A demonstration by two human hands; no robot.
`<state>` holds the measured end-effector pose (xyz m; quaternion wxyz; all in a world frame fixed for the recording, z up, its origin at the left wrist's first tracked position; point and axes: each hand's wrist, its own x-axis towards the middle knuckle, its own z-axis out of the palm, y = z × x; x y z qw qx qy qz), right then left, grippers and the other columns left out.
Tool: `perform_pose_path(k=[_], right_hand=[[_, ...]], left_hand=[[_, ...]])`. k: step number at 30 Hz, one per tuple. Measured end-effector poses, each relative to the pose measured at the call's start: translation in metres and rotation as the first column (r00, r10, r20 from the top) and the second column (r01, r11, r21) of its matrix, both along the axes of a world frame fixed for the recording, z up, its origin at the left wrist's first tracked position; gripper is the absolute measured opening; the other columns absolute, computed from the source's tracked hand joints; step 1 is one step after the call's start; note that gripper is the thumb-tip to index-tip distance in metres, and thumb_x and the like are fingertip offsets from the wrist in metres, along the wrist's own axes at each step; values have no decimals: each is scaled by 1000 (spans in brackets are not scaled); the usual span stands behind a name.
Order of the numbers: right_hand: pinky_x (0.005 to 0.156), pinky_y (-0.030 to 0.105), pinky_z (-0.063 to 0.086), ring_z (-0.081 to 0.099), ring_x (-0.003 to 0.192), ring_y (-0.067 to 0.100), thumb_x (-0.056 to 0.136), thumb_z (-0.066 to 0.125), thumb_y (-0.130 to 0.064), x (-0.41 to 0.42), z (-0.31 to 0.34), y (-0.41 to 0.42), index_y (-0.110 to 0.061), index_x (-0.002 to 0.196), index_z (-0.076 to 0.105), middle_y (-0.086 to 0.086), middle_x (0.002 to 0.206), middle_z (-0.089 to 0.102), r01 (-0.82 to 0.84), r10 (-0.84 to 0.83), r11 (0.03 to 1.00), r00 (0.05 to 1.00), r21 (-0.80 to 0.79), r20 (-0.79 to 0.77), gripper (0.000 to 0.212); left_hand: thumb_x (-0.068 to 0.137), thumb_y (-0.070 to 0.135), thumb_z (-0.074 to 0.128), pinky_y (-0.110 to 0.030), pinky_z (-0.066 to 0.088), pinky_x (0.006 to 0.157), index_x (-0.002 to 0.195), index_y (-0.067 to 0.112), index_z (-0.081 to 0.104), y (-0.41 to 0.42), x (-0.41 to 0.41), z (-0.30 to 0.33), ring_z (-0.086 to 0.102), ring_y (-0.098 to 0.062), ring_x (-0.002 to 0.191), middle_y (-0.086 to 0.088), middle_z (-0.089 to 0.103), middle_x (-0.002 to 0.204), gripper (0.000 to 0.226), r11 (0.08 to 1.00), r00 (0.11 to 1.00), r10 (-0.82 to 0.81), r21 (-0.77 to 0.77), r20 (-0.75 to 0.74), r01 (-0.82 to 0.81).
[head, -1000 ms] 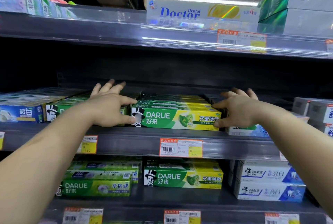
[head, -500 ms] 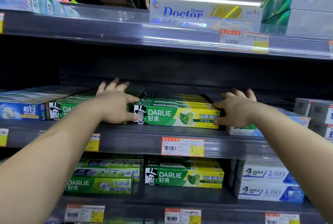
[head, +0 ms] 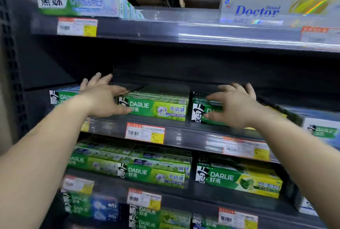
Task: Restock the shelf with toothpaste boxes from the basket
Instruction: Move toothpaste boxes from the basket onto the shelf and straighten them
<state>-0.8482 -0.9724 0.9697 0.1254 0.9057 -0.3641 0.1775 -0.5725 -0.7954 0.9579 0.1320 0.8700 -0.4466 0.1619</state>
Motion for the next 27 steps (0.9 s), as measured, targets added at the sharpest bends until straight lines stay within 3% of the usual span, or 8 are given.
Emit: perform_pose_path(k=[8,18,27], right_hand=[[115,56,-4,7,146,28,83,47,-69,60,-10,17,-49,135,42,-4,156,22,87,-87,995,996,39,-9,56],[115,55,-2,9,145,27,82,52,-65,62,-10,15,-52,132,45,-6,155,24,128,-128,991,992,35,-2,52],[115,53,-2,8,145,26,85,51,-62,63,-9,15,-50,134,43,-5,156,22,119,-118,991,993,62,-22,52]], left_hand=[[76,65,58,-44,-7,116,130,52,42,12,45,-3,-6,-22,145,3,6,159,58,982,981,-191,3,23,191],[80,55,62,-42,-7,117,130,45,49,-3,60,-3,-6,-19,145,4,7,159,52,947,947,-321,-4,21,322],[73,68,58,-46,-6,117,138,38,41,-19,62,3,-10,-24,145,0,1,159,74,957,962,-271,109,20,268]])
